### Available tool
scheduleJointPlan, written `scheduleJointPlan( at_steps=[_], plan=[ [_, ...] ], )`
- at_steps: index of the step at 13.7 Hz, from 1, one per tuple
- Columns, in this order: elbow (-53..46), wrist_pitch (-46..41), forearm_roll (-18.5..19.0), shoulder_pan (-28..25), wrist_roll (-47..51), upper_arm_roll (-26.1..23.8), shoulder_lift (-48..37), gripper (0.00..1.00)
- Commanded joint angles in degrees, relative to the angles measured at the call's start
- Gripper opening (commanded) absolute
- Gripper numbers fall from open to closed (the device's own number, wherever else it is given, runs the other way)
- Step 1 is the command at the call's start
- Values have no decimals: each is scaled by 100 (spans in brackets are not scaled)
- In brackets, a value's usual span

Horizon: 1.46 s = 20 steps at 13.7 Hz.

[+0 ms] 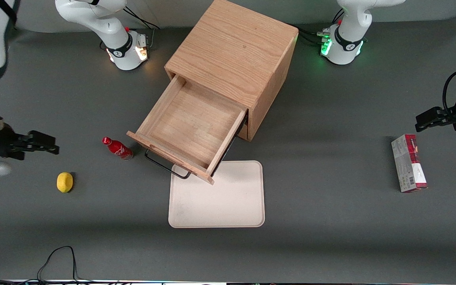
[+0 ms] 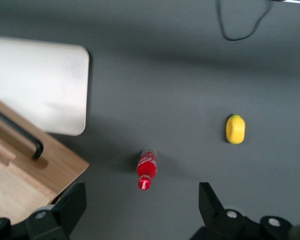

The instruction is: Open upper drawer

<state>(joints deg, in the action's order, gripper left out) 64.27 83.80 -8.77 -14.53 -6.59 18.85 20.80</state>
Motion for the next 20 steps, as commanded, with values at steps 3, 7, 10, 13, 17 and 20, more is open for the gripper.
scheduleJointPlan(
  at_steps=[3,7,10,13,17,20],
  plan=[
    [1938,909,516,1442,254,-1628,-1428,100],
    [2291,884,813,1646,237,-1709,-1728,100],
    [2204,595,947,1673,315,-1709,-1711,100],
    [2186,462,947,1735,404,-1683,-1685,100],
    [2177,321,947,1664,773,-1701,-1676,100],
    [2177,321,956,1525,694,-1596,-1650,100]
  ],
)
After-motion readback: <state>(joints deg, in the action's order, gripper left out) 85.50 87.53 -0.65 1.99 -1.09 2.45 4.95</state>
